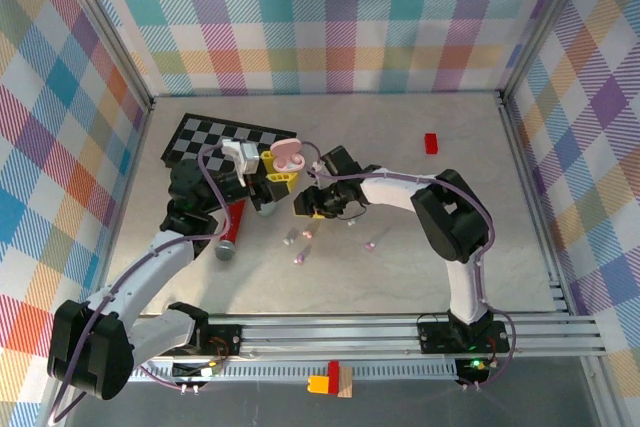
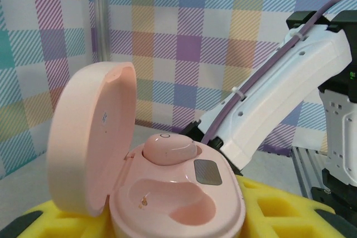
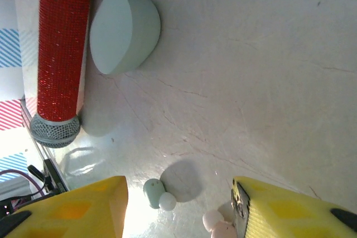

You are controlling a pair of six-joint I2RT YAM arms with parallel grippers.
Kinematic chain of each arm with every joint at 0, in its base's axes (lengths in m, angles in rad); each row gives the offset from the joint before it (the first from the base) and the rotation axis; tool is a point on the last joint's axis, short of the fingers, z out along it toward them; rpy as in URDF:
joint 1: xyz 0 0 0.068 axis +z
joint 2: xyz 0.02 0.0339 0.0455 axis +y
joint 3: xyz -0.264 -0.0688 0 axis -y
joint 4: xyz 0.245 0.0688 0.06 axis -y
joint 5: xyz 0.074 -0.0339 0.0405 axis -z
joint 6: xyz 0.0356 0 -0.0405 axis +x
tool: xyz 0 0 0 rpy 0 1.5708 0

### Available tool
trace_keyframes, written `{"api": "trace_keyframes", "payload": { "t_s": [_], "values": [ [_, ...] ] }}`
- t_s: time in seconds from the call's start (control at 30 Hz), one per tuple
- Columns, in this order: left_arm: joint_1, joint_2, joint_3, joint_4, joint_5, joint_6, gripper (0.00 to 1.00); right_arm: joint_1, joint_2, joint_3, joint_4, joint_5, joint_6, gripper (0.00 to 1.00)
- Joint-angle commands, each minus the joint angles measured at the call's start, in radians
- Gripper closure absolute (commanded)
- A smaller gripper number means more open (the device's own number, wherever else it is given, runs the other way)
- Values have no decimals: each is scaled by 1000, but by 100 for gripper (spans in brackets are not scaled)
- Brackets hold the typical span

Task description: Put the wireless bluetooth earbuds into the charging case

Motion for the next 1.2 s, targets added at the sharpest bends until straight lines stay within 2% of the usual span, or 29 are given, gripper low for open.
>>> {"api": "trace_keyframes", "payload": {
  "t_s": [0.0, 0.3, 0.53, 0.87, 1.07, 1.17],
  "values": [
    [13, -34, -14, -11, -10, 20, 58, 6, 26, 13, -57, -38, -40, 48],
    [13, -22, -16, -5, -46, 30, 58, 36, -7, -72, -53, -52, -59, 50],
    [13, -39, -49, 14, -155, 20, 58, 63, -34, -120, -23, -43, -49, 51],
    [13, -108, -47, -125, -450, 30, 59, 106, -81, -181, 3, -24, -44, 53],
    [13, -83, -25, -151, -573, 26, 59, 145, -110, -198, 16, 0, -44, 52],
    [23, -43, -15, -149, -593, 40, 59, 160, -139, -203, 6, 43, -60, 53]
  ]
}}
